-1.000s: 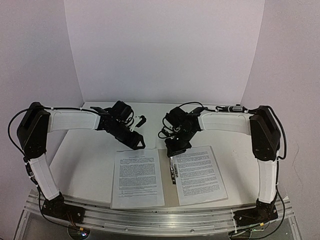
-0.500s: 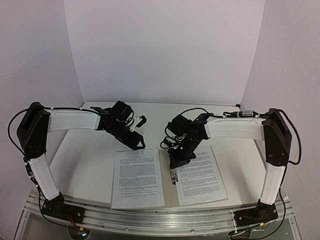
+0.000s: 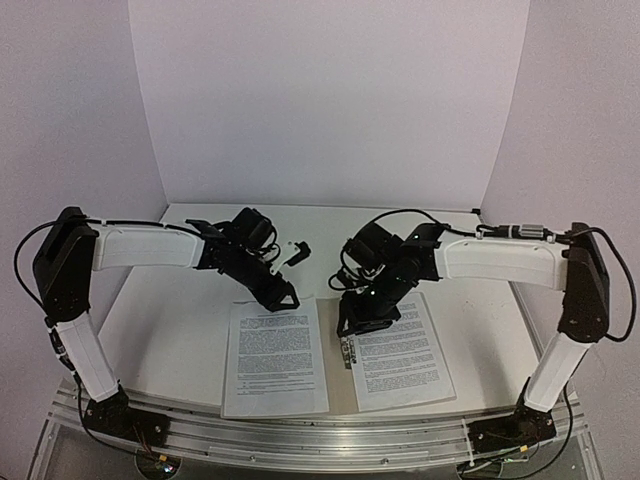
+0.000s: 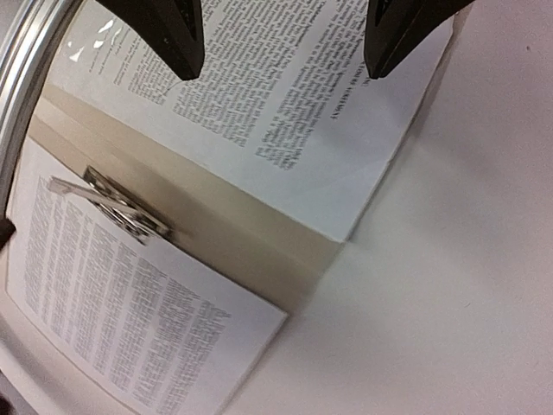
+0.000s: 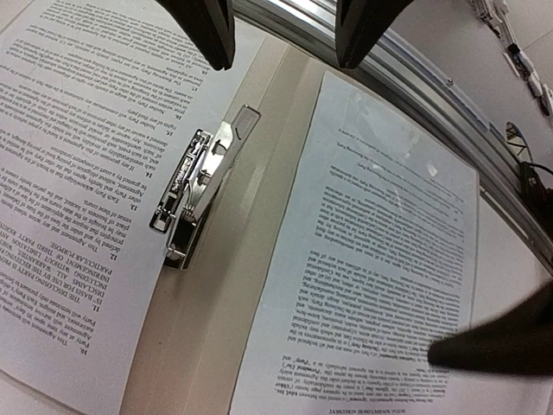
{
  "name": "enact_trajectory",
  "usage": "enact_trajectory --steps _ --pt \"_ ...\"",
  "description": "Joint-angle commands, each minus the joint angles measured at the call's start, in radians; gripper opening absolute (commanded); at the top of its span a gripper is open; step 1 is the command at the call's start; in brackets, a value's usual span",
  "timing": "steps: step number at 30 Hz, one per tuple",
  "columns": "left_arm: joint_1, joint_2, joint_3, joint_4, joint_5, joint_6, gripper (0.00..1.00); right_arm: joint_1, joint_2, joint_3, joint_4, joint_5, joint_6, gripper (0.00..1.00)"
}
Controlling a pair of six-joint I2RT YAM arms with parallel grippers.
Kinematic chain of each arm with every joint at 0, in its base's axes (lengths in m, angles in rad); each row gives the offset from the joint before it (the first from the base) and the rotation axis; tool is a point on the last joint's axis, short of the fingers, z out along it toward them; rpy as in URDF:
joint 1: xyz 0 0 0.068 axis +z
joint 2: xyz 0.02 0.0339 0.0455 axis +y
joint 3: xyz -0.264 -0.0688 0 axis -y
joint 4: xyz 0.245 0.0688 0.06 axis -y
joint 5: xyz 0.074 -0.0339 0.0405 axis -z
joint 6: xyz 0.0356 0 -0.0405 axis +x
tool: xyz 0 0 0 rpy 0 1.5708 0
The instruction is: Put the files into the folder
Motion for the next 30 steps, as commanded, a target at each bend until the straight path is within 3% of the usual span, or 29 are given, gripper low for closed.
enact_trajectory --steps 1,6,9,15,23,30 --pt "-0.073 -0.130 -0.087 0.077 0.184 0.303 0.65 -0.018 -0.065 -0.098 0.119 -0.080 0.172 0.43" --pt "-0.086 -0.156 -0.219 0.179 0.435 0.603 0.73 -0.030 -0.044 -0.204 0.276 -0.173 0.273 0.31" --pt "-0.136 -0.114 -0.253 0.287 0.391 0.647 0.74 -0.032 -0.036 -0.221 0.305 -0.182 0.291 0.25" --pt "-0.153 -0.025 -0.258 0.401 0.369 0.590 0.68 -0.052 -0.065 -0.262 0.318 -0.154 0.320 0.15" --pt "-0.170 0.088 -0.147 0.411 0.226 0.405 0.62 -0.062 -0.098 -0.263 0.330 -0.152 0.327 0.15" --pt "-0.179 0.128 -0.142 0.417 0.227 0.398 0.60 -0.062 -0.076 -0.264 0.366 -0.174 0.342 0.16"
